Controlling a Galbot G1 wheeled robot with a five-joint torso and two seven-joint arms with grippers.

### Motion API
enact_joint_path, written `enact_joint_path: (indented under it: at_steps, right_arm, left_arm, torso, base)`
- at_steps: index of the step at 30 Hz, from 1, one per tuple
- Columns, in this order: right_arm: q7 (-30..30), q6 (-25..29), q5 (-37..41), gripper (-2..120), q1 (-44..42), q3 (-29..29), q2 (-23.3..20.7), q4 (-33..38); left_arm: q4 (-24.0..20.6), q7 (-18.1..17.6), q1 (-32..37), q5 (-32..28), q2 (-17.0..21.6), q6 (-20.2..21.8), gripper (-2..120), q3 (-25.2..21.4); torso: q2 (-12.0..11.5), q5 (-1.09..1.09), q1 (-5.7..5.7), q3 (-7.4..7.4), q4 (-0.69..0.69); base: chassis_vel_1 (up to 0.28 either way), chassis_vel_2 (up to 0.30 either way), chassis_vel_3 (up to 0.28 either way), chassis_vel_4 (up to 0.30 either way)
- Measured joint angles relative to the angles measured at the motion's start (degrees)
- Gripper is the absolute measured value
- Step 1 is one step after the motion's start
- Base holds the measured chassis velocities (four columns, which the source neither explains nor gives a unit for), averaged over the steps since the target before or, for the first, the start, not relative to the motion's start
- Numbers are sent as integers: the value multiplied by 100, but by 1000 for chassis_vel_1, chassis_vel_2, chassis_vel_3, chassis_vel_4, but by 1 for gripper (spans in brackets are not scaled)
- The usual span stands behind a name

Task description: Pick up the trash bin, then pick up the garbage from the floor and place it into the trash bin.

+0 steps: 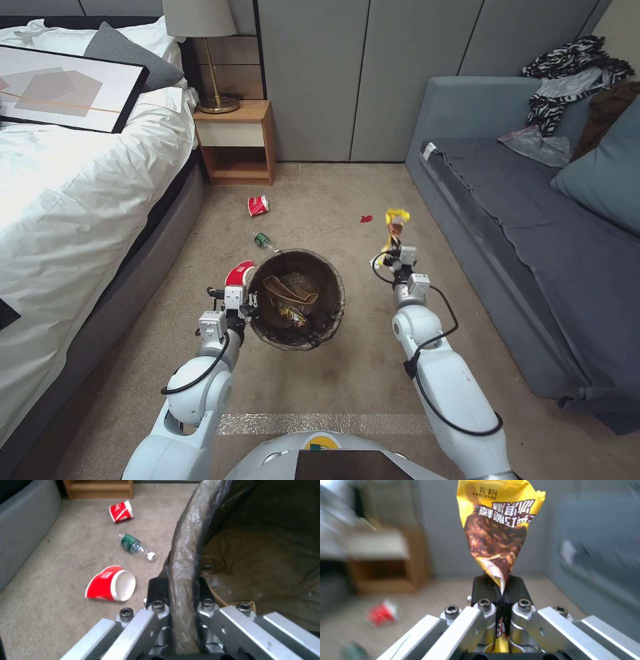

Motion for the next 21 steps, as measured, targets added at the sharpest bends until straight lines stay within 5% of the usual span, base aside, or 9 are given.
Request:
enact_joint_path:
  at_steps: [9, 21]
  right_arm:
    - [-1772, 1023, -74, 0, -379, -440, -95, 1022]
    - [-2250, 1061, -284, 0, -800, -1303, -82, 1167]
  left_arm:
    - [-2, -57, 9, -19, 2, 178, 3, 33]
    - [-26, -47, 17, -7, -48, 208, 3, 59]
  torso:
    - [0, 0, 0, 0, 1]
    - [0, -1, 0, 0, 1]
  base:
    - [0, 0, 0, 0]
    - [0, 0, 0, 0]
